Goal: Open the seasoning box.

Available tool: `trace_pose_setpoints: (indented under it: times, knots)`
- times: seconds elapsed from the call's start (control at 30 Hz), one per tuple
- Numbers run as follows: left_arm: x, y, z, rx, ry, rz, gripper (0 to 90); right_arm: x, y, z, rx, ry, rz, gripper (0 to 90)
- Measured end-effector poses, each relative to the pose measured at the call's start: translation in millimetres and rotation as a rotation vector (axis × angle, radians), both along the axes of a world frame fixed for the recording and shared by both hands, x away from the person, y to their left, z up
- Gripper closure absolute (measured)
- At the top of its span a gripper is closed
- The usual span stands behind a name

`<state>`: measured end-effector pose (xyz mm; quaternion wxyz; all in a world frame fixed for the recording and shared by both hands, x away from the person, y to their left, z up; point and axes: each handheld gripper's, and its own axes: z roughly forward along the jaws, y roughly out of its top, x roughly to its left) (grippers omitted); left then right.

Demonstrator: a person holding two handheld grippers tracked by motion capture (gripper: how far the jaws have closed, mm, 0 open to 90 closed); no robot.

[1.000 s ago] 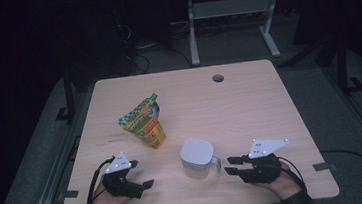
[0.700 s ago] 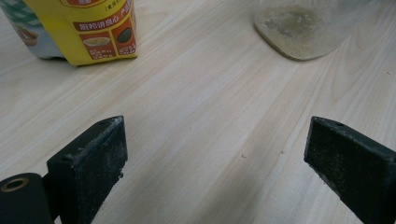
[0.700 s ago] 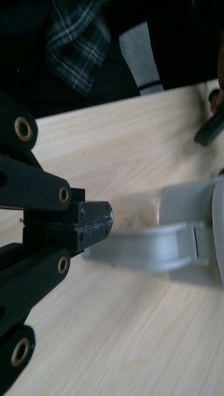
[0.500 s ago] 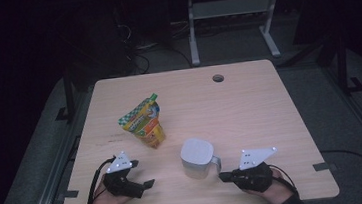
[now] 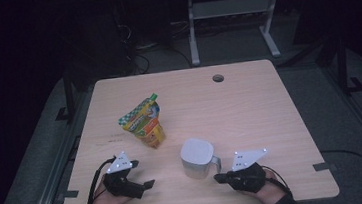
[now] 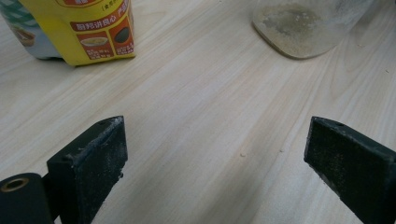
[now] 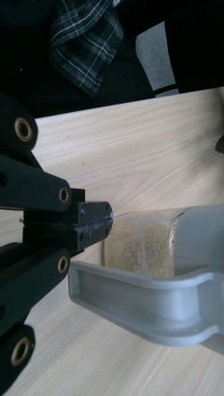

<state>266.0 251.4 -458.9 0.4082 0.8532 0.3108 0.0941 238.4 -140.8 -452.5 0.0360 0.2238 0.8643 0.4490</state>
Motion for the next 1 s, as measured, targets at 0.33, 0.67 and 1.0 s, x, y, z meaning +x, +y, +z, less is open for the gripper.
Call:
trace_pose_setpoints:
  times: [0.33,0.67,1.0]
  knots:
    - [-1.2,-0.7,-0.7,0.004,0.004,-0.004,5.5,5.8,-5.1,-2.3,0.002,-0.007,-0.047,89.8]
    - [-1.2,-1.1,-0.3,0.000,0.005,-0.007,5.5,10.2,-9.0,-2.5,0.000,-0.016,-0.068,89.8]
    - [-1.5,-2.6,-0.7,0.002,0.004,-0.013,5.5,23.5,-19.0,-1.5,0.008,-0.021,-0.124,89.9]
